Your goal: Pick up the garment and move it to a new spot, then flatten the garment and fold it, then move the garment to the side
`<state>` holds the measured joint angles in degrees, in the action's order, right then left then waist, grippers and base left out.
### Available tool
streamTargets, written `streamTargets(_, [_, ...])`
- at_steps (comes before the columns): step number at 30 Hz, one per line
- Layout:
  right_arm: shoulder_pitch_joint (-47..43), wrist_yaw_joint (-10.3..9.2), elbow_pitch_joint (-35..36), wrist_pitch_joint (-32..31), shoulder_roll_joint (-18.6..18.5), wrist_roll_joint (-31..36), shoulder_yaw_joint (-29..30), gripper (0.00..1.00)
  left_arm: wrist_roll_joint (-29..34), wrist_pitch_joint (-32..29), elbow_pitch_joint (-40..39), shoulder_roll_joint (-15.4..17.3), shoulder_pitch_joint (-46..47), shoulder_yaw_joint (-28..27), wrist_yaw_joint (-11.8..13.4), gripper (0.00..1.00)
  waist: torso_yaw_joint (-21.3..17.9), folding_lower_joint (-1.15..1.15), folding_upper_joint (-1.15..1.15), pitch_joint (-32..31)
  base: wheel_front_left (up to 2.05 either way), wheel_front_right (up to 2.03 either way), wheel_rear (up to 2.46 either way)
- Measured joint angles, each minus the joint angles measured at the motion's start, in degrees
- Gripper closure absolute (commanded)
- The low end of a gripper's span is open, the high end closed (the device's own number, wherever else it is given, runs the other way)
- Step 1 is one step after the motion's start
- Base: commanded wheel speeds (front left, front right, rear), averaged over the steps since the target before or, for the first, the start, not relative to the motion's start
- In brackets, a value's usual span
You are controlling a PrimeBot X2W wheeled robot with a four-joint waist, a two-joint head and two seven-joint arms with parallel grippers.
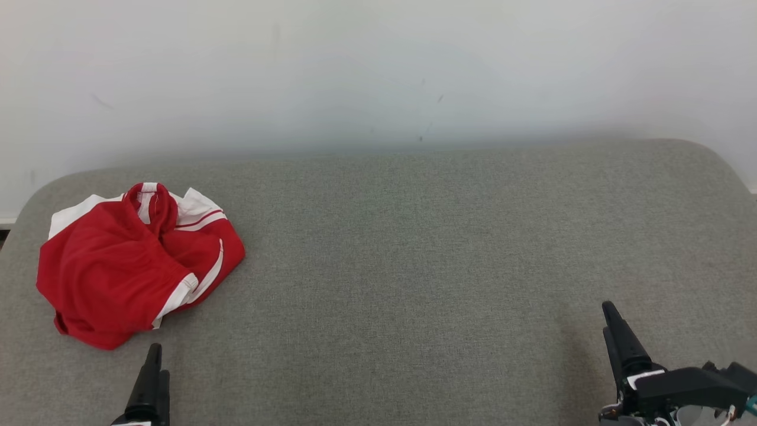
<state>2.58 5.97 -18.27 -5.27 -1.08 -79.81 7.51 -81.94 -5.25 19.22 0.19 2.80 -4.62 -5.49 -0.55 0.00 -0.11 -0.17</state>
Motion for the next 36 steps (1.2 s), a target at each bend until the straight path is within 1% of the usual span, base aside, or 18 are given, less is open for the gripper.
streamTargets(3, [0.57, -0.54, 0.46, 0.76, -0.69, 2.72, -1.2, 0.0, 2.56, 0.91, -0.2, 0.37, 0.07, 0.91, 0.96, 0.0, -0.18, 0.0, 0.0, -0.08, 0.0, 0.0, 0.0])
streamTargets(6, [0.59, -1.07, 0.54, 1.33, -1.38, 5.67, -2.66, 0.0, 5.03, 1.46, -0.33, 1.4, 0.11, 2.09, 1.59, 0.0, -0.39, 0.0, 0.0, -0.19, 0.0, 0.0, 0.0])
streamTargets(7, [0.6, -1.52, 0.75, 1.43, -1.74, 6.54, -3.05, 0.0, 6.2, 1.88, -0.46, 1.79, 0.15, 2.42, 1.98, 0.0, -0.46, 0.0, 0.0, -0.23, 0.0, 0.0, 0.0])
streamTargets(10, [0.82, -2.05, 1.38, 2.33, -2.7, 9.45, -4.3, 0.0, 9.28, 2.36, -0.67, 2.8, 0.26, 3.79, 2.53, 0.0, -0.64, 0.0, 0.0, -0.32, 0.0, 0.0, 0.0])
streamTargets(19, [1.93, -3.96, 1.83, 3.66, -4.75, 17.28, -7.64, 0.0, 16.61, 4.71, -1.43, 4.27, 1.3, 6.35, 3.99, 0.0, -1.12, 0.0, 0.0, -0.56, 0.0, 0.0, 0.0])
streamTargets(23, [2.94, -4.49, 1.92, 3.85, -5.77, 20.64, -9.01, 0.0, 19.91, 5.38, -1.46, 4.93, 1.3, 7.61, 4.47, 0.0, -1.28, 0.0, 0.0, -0.71, 0.0, 0.0, 0.0])
streamTargets(33, [2.97, -6.05, 2.57, 4.86, -7.68, 28.32, -11.46, 0.0, 27.87, 7.13, -1.54, 5.77, 1.3, 8.32, 5.9, 0.0, -1.71, 0.0, 0.0, -1.13, 0.0, 0.0, 0.0])
streamTargets(36, [2.98, -6.42, 2.91, 5.22, -7.99, 29.64, -11.8, 0.0, 29.25, 7.35, -1.69, 5.89, 1.3, 8.38, 6.16, 0.0, -1.78, 0.0, 0.0, -1.2, 0.0, 0.0, 0.0])
